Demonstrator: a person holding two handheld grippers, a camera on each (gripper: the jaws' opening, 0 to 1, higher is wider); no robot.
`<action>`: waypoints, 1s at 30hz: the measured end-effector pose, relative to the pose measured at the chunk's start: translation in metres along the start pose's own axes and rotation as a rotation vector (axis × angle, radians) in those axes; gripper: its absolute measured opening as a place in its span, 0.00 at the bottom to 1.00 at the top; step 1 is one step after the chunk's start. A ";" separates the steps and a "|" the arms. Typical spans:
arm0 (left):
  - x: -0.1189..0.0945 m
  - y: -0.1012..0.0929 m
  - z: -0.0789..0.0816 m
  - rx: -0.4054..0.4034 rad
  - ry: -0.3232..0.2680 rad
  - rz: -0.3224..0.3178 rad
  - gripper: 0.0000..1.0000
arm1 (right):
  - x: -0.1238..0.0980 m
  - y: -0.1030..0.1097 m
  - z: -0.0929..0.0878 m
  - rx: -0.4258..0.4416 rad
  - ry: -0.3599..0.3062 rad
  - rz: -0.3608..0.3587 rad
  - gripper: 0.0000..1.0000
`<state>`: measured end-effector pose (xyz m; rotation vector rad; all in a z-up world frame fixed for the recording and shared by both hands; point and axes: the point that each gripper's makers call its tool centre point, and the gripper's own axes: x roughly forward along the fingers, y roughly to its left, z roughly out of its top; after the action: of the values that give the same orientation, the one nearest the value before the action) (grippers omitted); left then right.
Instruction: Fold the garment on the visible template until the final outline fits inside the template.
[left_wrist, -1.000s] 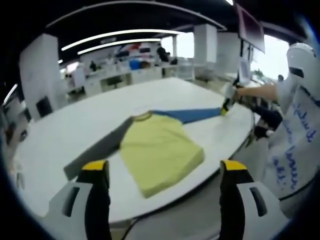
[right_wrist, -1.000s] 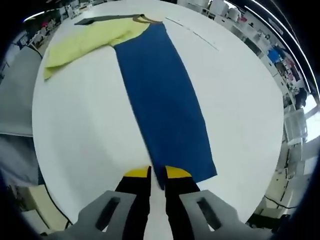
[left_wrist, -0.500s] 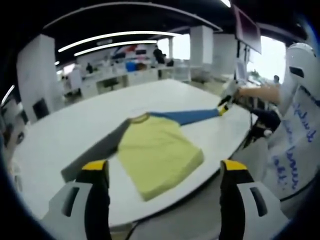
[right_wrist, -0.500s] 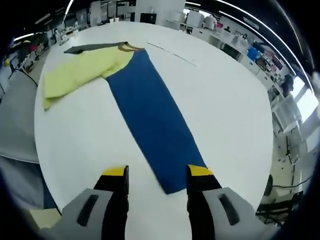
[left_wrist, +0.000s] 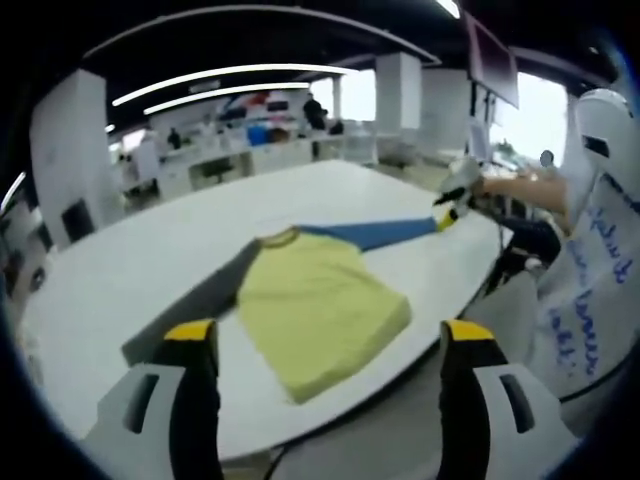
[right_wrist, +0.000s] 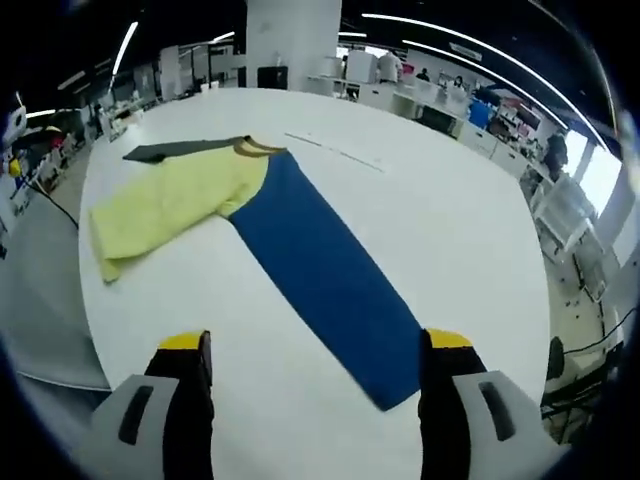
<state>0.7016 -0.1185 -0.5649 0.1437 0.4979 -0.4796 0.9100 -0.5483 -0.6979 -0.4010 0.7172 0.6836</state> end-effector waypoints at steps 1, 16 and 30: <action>0.000 0.001 -0.001 0.002 0.001 -0.003 0.87 | -0.002 0.005 0.003 -0.005 -0.006 -0.002 0.88; -0.001 0.013 0.000 0.033 -0.012 -0.048 0.87 | -0.032 0.058 0.058 -0.017 -0.208 0.007 0.98; -0.014 0.036 -0.007 0.086 -0.010 -0.104 0.87 | -0.052 0.103 0.079 0.017 -0.281 -0.046 1.00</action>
<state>0.7051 -0.0795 -0.5631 0.1988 0.4768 -0.6037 0.8472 -0.4534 -0.6171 -0.2968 0.4457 0.6742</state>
